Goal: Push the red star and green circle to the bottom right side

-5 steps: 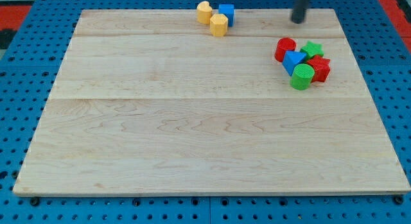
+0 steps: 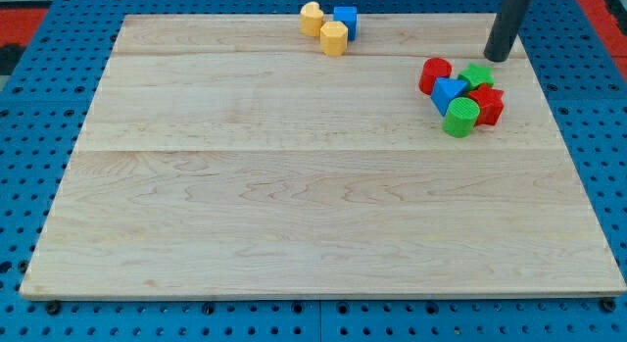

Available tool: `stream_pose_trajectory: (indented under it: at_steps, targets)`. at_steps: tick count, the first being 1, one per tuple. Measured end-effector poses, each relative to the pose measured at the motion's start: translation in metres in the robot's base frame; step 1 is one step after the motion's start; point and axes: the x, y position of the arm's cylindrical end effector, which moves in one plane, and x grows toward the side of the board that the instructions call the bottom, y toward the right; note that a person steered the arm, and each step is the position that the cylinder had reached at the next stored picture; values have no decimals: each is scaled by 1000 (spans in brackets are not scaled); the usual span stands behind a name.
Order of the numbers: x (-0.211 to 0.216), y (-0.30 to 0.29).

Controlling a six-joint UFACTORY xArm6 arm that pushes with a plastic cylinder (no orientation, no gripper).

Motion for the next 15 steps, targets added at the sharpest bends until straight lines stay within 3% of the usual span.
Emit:
stream_pose_trajectory:
  at_steps: [3, 5, 7, 8, 9, 11, 13, 15]
  targets:
    - [42, -32]
    - [31, -65]
    - [57, 9]
    - [78, -8]
    - [94, -61]
    - [94, -91]
    - [92, -175]
    - [108, -150]
